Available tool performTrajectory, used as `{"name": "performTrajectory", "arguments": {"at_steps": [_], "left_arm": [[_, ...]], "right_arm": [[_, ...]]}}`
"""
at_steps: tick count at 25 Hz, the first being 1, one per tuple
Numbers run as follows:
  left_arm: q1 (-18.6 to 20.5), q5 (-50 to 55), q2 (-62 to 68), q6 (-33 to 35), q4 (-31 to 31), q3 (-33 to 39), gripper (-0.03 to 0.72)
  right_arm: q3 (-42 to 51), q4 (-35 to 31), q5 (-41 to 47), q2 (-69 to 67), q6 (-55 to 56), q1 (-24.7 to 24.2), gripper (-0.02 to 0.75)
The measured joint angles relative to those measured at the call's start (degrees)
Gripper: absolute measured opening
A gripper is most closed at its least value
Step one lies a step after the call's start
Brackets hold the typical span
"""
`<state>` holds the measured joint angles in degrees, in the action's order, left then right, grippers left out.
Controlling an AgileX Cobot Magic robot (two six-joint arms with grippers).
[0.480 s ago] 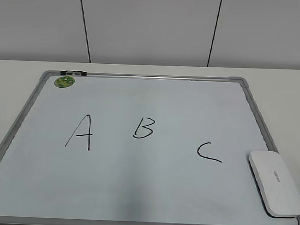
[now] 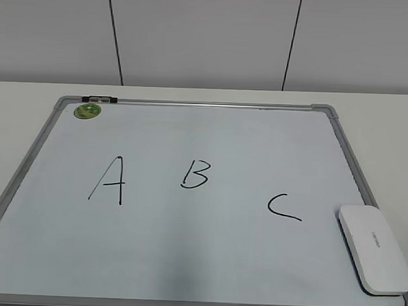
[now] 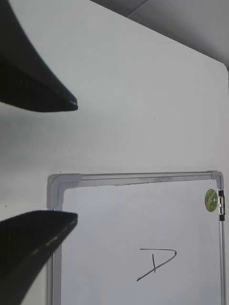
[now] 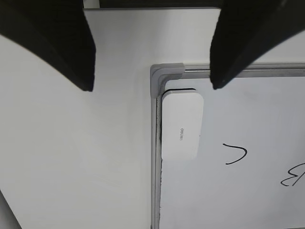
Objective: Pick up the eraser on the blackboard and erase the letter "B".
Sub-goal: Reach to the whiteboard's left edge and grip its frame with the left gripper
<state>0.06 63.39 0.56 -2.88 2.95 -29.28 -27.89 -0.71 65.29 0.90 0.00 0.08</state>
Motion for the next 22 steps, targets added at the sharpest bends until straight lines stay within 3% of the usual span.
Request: {"name": "performTrajectory", "arguments": {"at_steps": [13, 22], "left_arm": [[-0.24, -3.74, 2.06, 0.0, 1.89, -2.51, 0.473], [-0.84, -8.55, 25.61, 0.0, 1.92, -8.63, 0.473]], "right_arm": [[0.0, 0.0, 0.0, 0.0, 0.0, 0.0, 0.555], [0.0, 0.0, 0.0, 0.0, 0.0, 0.0, 0.555]]}}
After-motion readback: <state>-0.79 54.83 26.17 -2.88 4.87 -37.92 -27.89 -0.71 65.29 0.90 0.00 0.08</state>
